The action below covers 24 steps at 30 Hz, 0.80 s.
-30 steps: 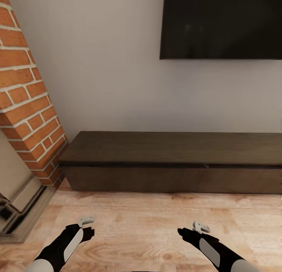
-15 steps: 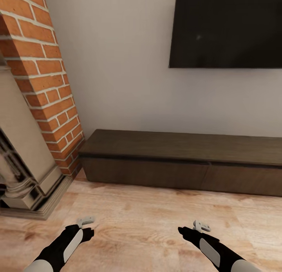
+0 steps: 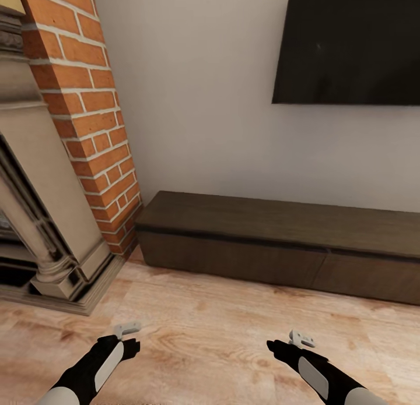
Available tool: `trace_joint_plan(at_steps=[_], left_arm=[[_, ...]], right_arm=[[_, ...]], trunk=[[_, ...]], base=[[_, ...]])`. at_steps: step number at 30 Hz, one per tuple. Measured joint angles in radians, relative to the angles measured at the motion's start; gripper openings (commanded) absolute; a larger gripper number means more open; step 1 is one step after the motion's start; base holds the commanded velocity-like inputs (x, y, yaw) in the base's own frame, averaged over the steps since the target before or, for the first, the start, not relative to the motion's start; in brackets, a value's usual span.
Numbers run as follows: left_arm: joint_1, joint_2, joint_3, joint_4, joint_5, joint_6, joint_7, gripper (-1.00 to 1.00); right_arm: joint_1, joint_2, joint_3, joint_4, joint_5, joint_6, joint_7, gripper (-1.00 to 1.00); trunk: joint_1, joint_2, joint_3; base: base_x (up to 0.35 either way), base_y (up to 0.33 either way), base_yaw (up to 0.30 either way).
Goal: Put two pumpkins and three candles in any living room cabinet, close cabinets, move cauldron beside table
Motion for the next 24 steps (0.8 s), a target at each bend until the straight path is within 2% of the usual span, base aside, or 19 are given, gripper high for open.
trace_joint_plan(at_steps=[16, 19, 24], left_arm=[[0.0, -0.008, -0.001, 0.026, -0.008, -0.021, 0.001, 1.0], [0.0, -0.008, -0.001, 0.028, -0.008, -0.021, 0.001, 1.0], [0.0, -0.008, -0.002, 0.03, -0.009, -0.021, 0.001, 1.0]], right_arm=[[0.0, -0.002, 0.0, 0.003, -0.001, -0.002, -0.001, 1.0], [0.0, -0.001, 0.0, 0.01, 0.0, -0.003, 0.0, 1.0], [0.0, 0.0, 0.0, 0.013, 0.002, -0.004, 0.0, 1.0]], trunk=[[-0.061, 0.112, 0.029], [-0.073, 0.133, 0.038], [-0.092, 0.168, 0.054]], base=[[0.0, 0.0, 0.115], [0.0, 0.0, -0.036], [0.0, 0.0, -0.213]])
